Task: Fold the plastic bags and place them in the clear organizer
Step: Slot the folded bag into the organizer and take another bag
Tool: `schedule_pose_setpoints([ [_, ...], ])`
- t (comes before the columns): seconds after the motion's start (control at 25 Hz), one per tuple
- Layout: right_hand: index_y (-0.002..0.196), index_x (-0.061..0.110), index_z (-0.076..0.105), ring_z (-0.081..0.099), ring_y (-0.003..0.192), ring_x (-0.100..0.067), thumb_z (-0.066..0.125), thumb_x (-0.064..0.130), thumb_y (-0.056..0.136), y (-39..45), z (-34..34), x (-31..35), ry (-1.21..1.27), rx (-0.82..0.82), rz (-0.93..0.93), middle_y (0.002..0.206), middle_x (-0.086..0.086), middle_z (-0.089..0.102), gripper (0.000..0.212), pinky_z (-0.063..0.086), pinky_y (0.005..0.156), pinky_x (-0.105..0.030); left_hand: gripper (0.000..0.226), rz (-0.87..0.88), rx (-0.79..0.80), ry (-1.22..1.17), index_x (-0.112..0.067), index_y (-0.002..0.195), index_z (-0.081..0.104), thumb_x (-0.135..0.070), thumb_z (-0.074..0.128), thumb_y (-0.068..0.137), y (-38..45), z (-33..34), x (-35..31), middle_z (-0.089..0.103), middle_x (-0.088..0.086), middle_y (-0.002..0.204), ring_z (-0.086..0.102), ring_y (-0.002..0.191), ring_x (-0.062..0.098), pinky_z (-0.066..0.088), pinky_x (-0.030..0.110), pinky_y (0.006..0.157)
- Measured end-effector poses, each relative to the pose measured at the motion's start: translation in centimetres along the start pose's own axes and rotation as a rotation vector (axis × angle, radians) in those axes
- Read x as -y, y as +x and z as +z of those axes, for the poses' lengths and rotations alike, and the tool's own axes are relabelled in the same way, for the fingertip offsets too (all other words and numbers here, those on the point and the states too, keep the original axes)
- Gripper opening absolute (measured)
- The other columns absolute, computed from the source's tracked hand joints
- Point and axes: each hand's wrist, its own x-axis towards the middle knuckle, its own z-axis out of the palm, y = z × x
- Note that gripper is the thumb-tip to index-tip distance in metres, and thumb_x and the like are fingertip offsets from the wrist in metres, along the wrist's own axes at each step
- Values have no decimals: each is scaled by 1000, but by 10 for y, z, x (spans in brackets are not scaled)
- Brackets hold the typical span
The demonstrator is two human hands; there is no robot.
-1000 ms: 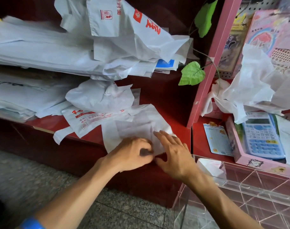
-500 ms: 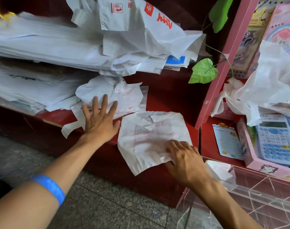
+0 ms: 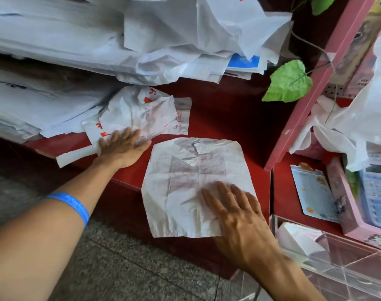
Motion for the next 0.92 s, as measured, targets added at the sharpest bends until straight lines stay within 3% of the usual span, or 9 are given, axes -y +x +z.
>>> schedule_pose_setpoints([
  [0.12, 146, 27, 45, 57, 125, -34, 79, 54, 49, -2, -1, -1, -17, -16, -22, 143, -10, 54, 107, 45, 99, -48, 67, -54, -47, 32, -36, 156, 10, -67, 11, 96, 11, 1, -1, 5, -7, 165, 5, 152, 23, 2, 62, 115],
  [0.24, 145, 27, 47, 57, 126, -33, 77, 59, 50, -2, -5, 0, 8, 31, 2, 142, -9, 55, 105, 50, 97, -49, 53, -74, -332, 211, -15, 142, 40, -45, 32, 98, -3, -3, -15, 42, 6, 142, 35, 133, 27, 19, 58, 112],
  [0.36, 148, 29, 40, 46, 135, -34, 66, 49, 64, 1, -20, 3, 85, 49, 6, 150, -9, 45, 90, 41, 107, -53, 36, 184, -540, 84, -10, 124, 57, -27, 53, 92, -36, -12, -37, 56, 10, 123, 49, 116, 30, 38, 46, 96],
  [0.44, 153, 34, 23, 25, 145, -30, 56, 35, 81, 0, -37, 4, 162, 116, -10, 157, -3, 25, 79, 25, 117, -49, 22, 502, -409, -154, -15, 113, 63, -20, 58, 92, -67, -10, -51, 62, 2, 112, 57, 108, 23, 47, 37, 89],
  [0.56, 149, 41, 26, 29, 139, -23, 49, 23, 90, -11, -58, -4, 214, 145, -40, 152, 5, 27, 66, 29, 113, -42, 21, 855, -152, -284, -22, 107, 69, -15, 62, 88, -118, 3, -68, 64, -16, 105, 58, 105, 4, 46, 23, 93],
  [0.76, 149, 41, 31, 40, 130, -24, 40, 11, 91, -38, -66, -13, 184, 147, -93, 148, 2, 36, 66, 39, 105, -43, 36, 848, 75, -402, -26, 131, 63, -23, 62, 95, -139, 8, -66, 50, -24, 136, 36, 129, -18, 21, 3, 108],
  [0.84, 148, 39, 34, 44, 127, -23, 39, 9, 90, -42, -67, -15, 204, 119, -110, 145, 3, 41, 65, 41, 104, -43, 44, 784, 86, -337, -29, 139, 55, -29, 62, 96, -127, 1, -57, 39, -24, 146, 27, 134, -18, 16, 10, 115],
  [0.92, 146, 38, 38, 45, 127, -22, 40, 6, 88, -43, -67, -16, 223, 112, -131, 144, 5, 42, 66, 41, 103, -42, 53, 684, 121, -223, -35, 144, 46, -38, 62, 94, -112, -6, -50, 32, -26, 148, 22, 141, -8, 15, 29, 122],
])
